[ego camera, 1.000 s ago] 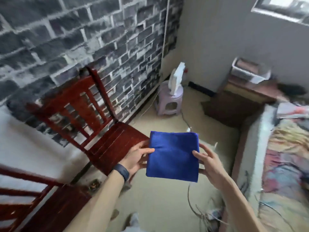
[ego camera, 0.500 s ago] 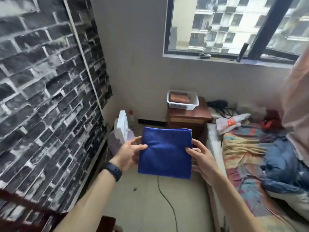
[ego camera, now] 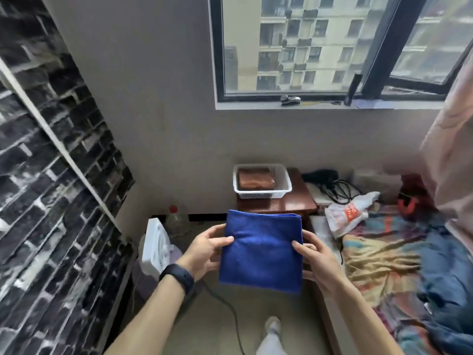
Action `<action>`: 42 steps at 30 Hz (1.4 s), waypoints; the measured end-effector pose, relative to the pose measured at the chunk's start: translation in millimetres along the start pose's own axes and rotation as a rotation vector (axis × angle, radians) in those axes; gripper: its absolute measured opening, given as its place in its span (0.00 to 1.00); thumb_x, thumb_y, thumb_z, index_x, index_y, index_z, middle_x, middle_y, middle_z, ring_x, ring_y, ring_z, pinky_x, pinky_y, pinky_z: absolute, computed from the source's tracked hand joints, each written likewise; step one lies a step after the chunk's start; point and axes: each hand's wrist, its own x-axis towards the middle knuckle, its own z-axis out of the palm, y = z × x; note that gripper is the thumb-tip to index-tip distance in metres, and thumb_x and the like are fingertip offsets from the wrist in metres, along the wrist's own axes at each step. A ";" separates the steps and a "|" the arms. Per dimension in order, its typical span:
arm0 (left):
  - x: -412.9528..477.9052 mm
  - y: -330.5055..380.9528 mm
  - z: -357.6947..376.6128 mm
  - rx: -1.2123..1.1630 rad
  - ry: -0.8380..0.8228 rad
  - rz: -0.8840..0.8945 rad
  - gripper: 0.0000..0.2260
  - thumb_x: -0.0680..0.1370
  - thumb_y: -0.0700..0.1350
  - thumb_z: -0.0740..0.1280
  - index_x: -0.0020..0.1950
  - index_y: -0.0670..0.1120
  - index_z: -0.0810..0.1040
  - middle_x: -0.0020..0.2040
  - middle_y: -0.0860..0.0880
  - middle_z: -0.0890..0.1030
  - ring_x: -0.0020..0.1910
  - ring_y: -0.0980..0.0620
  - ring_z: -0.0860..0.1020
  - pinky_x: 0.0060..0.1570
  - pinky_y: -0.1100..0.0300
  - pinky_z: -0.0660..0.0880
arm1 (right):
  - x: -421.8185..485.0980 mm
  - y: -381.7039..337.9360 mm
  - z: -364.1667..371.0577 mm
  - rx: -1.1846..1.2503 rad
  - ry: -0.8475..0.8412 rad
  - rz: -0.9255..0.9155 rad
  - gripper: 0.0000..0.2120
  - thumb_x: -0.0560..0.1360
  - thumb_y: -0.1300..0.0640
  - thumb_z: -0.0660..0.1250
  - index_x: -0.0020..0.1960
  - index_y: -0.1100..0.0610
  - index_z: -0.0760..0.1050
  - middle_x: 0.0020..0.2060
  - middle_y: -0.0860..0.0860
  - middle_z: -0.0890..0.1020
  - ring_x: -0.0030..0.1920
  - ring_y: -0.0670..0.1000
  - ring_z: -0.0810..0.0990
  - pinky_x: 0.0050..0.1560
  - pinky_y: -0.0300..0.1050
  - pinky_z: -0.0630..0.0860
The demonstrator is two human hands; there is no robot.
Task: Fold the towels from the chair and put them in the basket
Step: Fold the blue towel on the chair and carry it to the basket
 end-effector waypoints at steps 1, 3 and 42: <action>21.4 7.4 1.9 0.011 0.001 -0.006 0.15 0.75 0.40 0.71 0.61 0.52 0.79 0.52 0.50 0.85 0.43 0.53 0.83 0.39 0.57 0.78 | 22.1 -3.3 -3.1 0.003 0.003 0.006 0.13 0.78 0.58 0.68 0.61 0.47 0.78 0.45 0.54 0.84 0.43 0.47 0.85 0.37 0.48 0.80; 66.4 22.5 6.8 0.015 0.011 -0.012 0.16 0.75 0.41 0.72 0.61 0.52 0.79 0.52 0.51 0.85 0.45 0.53 0.83 0.41 0.56 0.78 | 68.4 -12.1 -10.1 0.013 -0.008 0.019 0.13 0.79 0.58 0.68 0.61 0.47 0.78 0.47 0.55 0.84 0.44 0.48 0.85 0.37 0.48 0.80; 626.5 85.2 -25.9 0.262 0.251 -0.416 0.09 0.79 0.43 0.67 0.58 0.51 0.72 0.56 0.44 0.81 0.53 0.44 0.82 0.54 0.40 0.79 | 660.6 -19.0 -10.6 -0.271 0.098 0.530 0.13 0.82 0.57 0.63 0.66 0.50 0.72 0.56 0.51 0.81 0.53 0.52 0.83 0.45 0.51 0.82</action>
